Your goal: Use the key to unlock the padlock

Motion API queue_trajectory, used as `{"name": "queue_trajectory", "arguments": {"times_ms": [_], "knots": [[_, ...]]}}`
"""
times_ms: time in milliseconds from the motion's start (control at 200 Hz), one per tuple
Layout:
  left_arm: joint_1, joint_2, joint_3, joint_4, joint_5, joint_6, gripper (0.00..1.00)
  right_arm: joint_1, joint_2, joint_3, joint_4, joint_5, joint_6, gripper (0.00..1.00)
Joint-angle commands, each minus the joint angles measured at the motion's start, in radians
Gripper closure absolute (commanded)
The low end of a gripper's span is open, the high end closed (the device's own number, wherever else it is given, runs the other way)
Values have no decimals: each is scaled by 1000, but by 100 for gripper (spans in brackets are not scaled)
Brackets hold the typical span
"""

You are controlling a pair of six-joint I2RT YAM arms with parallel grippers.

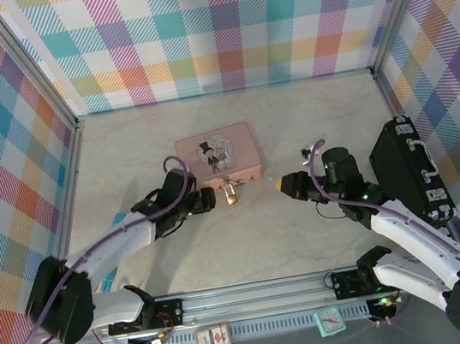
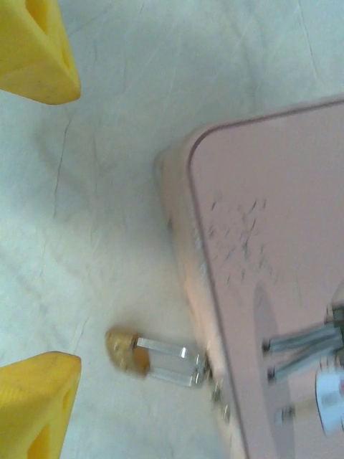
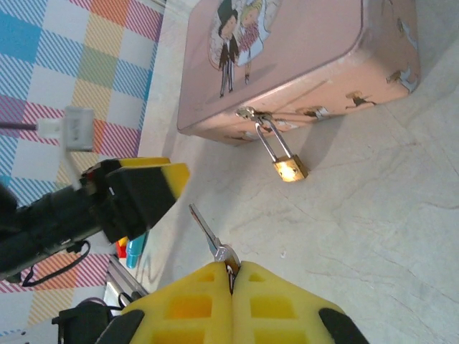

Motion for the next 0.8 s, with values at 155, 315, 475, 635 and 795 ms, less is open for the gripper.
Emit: {"name": "queue_trajectory", "arguments": {"times_ms": [155, 315, 475, 635, 795], "knots": [[-118, 3, -154, 430, 147, -140, 15, 87, 5, -89, 134, 49, 84, 100], [-121, 118, -154, 539, 134, -152, 19, 144, 15, -108, 160, 100, 127, 100], [-118, 232, -125, 620, 127, -165, 22, 173, -21, -117, 138, 118, 133, 100], [-115, 336, -91, 658, 104, -193, 27, 176, -69, -113, 84, 129, 123, 100], [-104, 405, -71, 689, 86, -210, 31, 177, -112, -112, 43, 142, 115, 100]]}}
